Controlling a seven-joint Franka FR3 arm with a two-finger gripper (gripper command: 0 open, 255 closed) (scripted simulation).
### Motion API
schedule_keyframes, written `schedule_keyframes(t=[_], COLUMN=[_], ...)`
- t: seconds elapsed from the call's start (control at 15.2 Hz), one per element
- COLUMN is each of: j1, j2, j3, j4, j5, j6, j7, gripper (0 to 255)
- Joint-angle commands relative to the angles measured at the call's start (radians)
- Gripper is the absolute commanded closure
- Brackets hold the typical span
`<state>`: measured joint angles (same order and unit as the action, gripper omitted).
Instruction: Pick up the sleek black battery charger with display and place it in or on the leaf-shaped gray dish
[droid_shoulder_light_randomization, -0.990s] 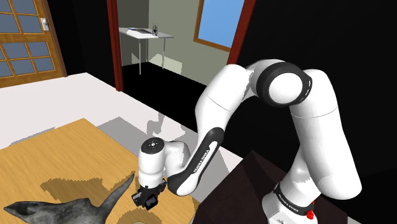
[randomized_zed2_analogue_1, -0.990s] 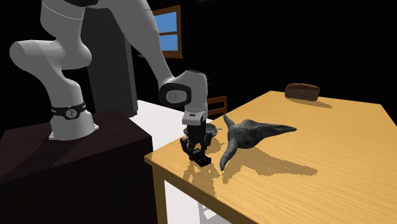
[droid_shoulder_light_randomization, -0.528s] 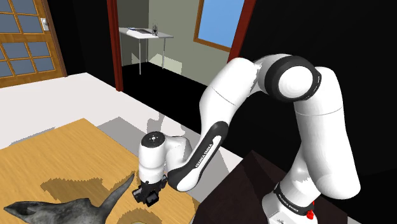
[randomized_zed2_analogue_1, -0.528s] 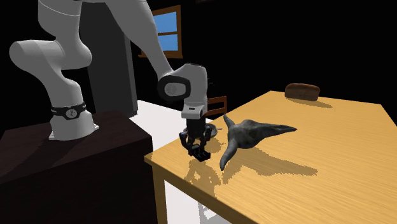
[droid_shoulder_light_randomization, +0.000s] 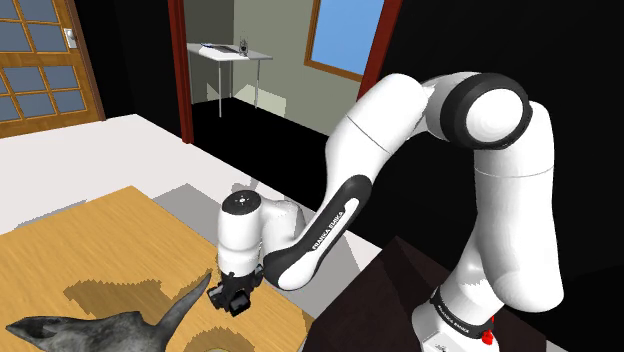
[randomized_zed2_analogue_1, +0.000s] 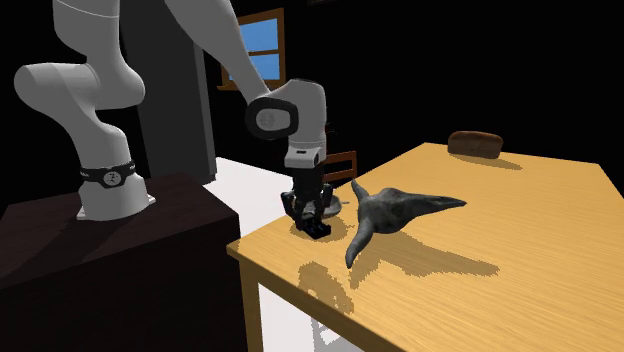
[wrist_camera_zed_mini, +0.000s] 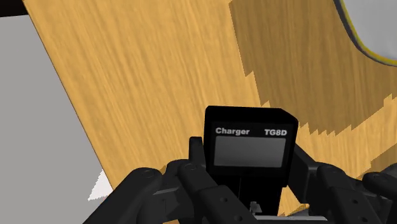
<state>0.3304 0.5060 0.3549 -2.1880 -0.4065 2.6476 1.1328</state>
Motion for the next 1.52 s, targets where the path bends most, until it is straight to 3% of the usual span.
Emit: schedule_keyframes(t=[0.0, 0.53, 1.45], j1=[-0.009, -0.049, 0.241], j2=[-0.022, -0.117, -0.056], j3=[0.014, 0.068, 0.114], j4=[-0.004, -0.018, 0.072], j5=[0.015, 0.085, 0.034], j6=[-0.019, -0.093, -0.152], j7=[-0.009, -0.059, 0.298], gripper=[255, 255, 255])
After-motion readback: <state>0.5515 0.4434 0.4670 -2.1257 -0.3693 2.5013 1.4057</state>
